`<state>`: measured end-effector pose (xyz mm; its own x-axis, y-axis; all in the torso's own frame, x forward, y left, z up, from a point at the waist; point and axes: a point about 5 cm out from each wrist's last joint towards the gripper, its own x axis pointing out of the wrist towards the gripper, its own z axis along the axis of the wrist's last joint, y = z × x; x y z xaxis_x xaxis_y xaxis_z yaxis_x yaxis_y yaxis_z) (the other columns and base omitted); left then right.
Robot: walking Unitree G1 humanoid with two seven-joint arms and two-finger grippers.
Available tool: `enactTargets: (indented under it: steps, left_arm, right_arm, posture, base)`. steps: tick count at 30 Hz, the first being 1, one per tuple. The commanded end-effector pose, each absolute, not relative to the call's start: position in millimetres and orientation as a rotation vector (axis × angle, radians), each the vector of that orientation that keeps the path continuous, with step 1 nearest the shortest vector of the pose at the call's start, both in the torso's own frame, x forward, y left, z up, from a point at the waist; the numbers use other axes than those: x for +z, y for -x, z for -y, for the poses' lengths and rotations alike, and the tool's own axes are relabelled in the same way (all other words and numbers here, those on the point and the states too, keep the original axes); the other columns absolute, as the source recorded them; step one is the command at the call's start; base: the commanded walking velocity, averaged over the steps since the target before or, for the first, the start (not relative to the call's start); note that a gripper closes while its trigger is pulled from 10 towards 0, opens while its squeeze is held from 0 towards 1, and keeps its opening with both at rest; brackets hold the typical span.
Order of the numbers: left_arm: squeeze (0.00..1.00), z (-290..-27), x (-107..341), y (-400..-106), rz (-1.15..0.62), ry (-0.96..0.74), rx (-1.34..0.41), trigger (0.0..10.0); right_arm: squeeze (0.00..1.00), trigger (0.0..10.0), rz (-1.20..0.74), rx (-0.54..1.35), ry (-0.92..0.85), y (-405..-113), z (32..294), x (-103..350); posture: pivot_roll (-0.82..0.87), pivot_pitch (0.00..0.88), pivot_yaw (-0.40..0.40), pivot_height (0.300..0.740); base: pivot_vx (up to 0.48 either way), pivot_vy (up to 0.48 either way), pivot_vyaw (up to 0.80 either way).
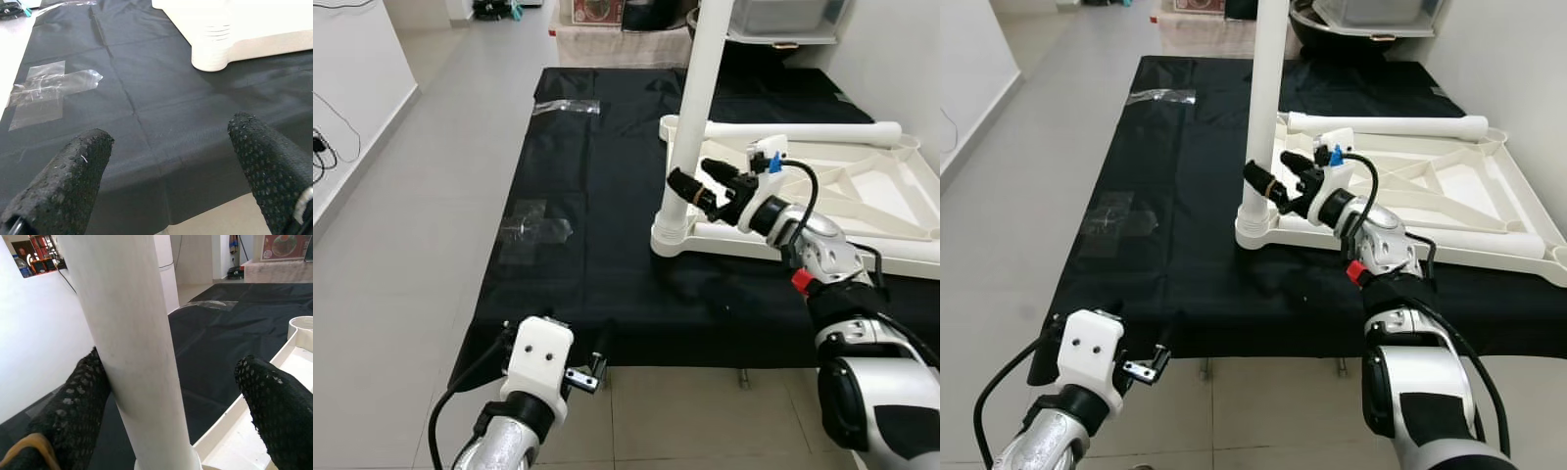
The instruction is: Building children table
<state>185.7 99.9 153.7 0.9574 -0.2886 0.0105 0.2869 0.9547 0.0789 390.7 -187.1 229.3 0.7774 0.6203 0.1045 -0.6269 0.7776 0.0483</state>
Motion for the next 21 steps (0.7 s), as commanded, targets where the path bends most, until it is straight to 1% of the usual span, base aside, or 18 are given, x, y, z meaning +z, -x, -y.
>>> enactTargets:
  steps: [1,4,7,10,11,15,21]
  left_arm:
    - [0.0,-99.9,150.6,-183.6,-0.003,-0.073,-0.288,10.0]
    - [0.0,-99.6,150.2,-183.5,-0.005,-0.074,-0.291,10.0]
    - [0.0,-99.3,149.9,-183.8,-0.007,-0.076,-0.292,10.0]
    - [0.0,-99.2,149.8,-183.9,-0.007,-0.076,-0.292,10.0]
    - [0.0,-98.9,149.7,-184.0,-0.007,-0.078,-0.29,10.0]
    - [0.0,-98.9,149.7,-184.0,-0.007,-0.078,-0.289,10.0]
    - [0.0,-98.5,149.3,-183.8,-0.01,-0.079,-0.289,10.0]
  right_arm:
    - [0.0,10.0,0.099,0.671,-0.076,-391.5,188.4,231.8]
    - [0.0,10.0,0.109,0.686,-0.088,-393.0,184.6,233.3]
    - [0.0,10.0,0.116,0.704,-0.077,-395.7,175.1,235.5]
    - [0.0,10.0,0.117,0.704,-0.076,-396.5,173.2,236.0]
    - [0.0,10.0,0.12,0.718,-0.069,-397.6,168.0,237.1]
    - [0.0,10.0,0.122,0.719,-0.065,-398.5,165.7,237.8]
    - [0.0,10.0,0.121,0.757,-0.032,-400.3,154.8,238.3]
  posture:
    - [0.11,0.174,-0.058,0.74]
    - [0.11,0.172,-0.056,0.74]
    - [0.11,0.168,-0.058,0.74]
    - [0.11,0.168,-0.058,0.74]
    - [0.11,0.164,-0.06,0.74]
    - [0.11,0.16,-0.061,0.74]
    - [0.11,0.152,-0.063,0.74]
  base:
    - [0.0,0.0,0.0]
    - [0.0,0.0,0.0]
    - [0.0,0.0,0.0]
    - [0.0,0.0,0.0]
    - [0.0,0.0,0.0]
    - [0.0,0.0,0.0]
    - [0.0,0.0,0.0]
